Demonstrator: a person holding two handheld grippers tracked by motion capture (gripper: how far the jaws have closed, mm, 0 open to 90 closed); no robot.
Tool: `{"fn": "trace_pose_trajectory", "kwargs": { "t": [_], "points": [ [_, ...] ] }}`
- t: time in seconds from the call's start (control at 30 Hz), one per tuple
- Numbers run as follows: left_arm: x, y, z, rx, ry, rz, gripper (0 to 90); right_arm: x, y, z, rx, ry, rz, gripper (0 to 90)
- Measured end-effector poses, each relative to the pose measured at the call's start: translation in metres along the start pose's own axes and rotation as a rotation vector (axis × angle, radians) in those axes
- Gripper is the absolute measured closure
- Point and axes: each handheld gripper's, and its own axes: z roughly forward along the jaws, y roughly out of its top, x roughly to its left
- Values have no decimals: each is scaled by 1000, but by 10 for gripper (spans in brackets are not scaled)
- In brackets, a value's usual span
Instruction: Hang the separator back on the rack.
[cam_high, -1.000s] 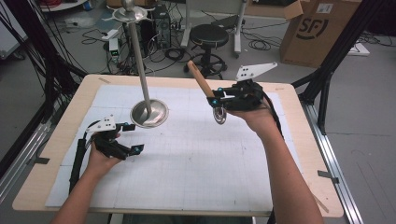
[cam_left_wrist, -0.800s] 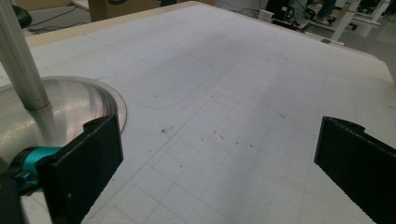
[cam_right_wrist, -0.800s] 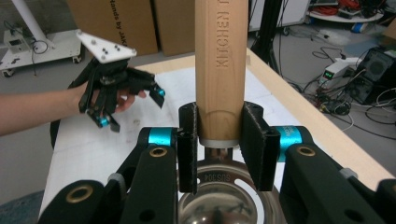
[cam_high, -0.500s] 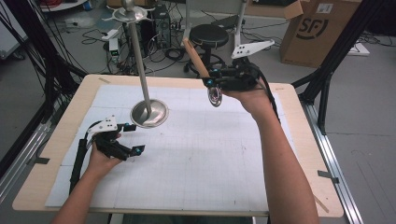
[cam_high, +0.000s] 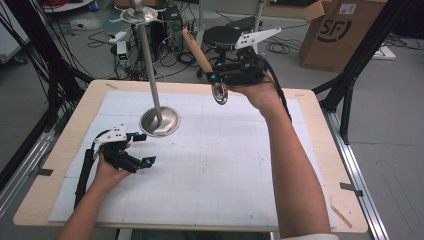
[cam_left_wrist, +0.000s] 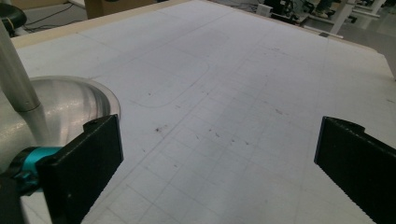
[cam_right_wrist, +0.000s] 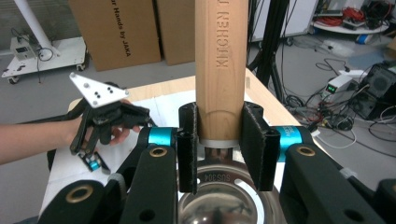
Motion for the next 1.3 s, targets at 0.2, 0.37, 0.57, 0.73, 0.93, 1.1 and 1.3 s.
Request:
{"fn": "trace_pose_trajectory", "kwargs": {
  "t": [0.2, 0.37, 0.57, 0.73, 0.93, 1.1, 1.3],
  "points": [
    [-1, 0, 0, 10, -2, 1, 17, -5, 13, 8, 10, -6, -4, 689],
    [-3, 0, 1, 15, -6, 3, 17, -9, 22, 13, 23, -24, 1, 688],
    [-5, 0, 2, 24, -8, 8, 17, -11, 29, 22, 42, -33, 6, 688],
    [-4, 0, 0, 19, -6, 6, 17, -12, 34, 29, 50, -33, 6, 689],
    [-4, 0, 0, 17, -6, 6, 17, -16, 36, 36, 50, -35, 15, 688],
    [-3, 0, 0, 24, -7, 5, 17, -20, 37, 43, 53, -38, 20, 688],
    [-2, 0, -1, 21, -8, 4, 17, -20, 38, 51, 42, -16, 21, 688]
  ]
}}
